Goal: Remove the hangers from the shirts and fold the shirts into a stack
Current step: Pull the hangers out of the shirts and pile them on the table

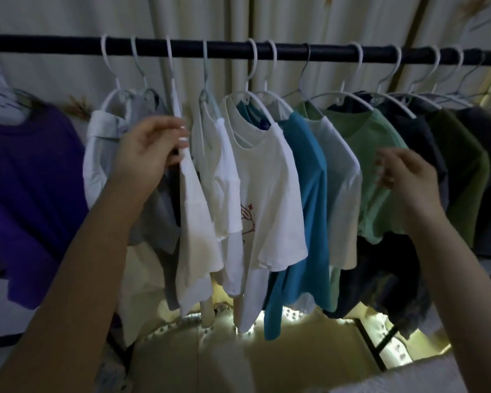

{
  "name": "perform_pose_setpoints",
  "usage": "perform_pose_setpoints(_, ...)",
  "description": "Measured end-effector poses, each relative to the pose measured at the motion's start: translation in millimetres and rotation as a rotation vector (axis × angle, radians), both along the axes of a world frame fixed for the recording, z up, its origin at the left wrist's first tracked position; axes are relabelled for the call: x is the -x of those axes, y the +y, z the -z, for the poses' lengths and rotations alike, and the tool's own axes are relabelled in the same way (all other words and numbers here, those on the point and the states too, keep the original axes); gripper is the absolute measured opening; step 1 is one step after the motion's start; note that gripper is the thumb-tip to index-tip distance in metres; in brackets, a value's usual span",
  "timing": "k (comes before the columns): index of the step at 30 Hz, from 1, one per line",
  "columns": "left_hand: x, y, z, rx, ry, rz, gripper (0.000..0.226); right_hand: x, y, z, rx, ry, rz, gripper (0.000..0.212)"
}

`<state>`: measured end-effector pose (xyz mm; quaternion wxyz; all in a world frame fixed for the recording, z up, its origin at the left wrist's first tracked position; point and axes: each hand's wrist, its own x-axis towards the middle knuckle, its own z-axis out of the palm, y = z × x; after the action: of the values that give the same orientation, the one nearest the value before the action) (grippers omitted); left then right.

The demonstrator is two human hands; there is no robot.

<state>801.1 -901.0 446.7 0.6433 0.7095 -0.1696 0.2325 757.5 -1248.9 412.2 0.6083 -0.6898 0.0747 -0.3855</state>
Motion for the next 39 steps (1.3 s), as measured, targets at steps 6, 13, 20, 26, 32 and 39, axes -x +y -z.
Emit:
perform_pose_setpoints(6, -61.3, -24.3, -4.0, -0.185, 0.027, -0.258, 0.062, -55.3, 4.2, -36.1, 0.176, 0.090, -0.033, 0.036)
perform_pose_setpoints(13, -84.7, -30.1, 22.7, -0.250, 0.148, -0.052, 0.080, -73.5, 22.5, -22.4, 0.394, 0.255, -0.221, 0.020)
perform_pose_setpoints(20, -81.2, -60.5, 15.8, -0.161, 0.170, 0.161, 0.070, -89.1, 74.0, -18.2, 0.375, 0.163, -0.368, 0.022)
perform_pose_setpoints(26, -72.7, -88.6, 11.1, -0.223, 0.179, 0.255, 0.071, -95.8, 107.9, -18.1, 0.307, 0.144, -0.435, 0.022)
perform_pose_setpoints(32, -66.7, -35.8, -4.8, -0.389, 0.089, 0.217, 0.048, -104.2, 95.1, -44.6, 0.234, 0.207, -0.449, 0.026)
perform_pose_setpoints(39, -89.1, 65.4, -50.3, -0.519, 0.246, -0.564, 0.073, -125.7, 112.6, -68.3, 0.261, 0.264, -0.474, 0.062)
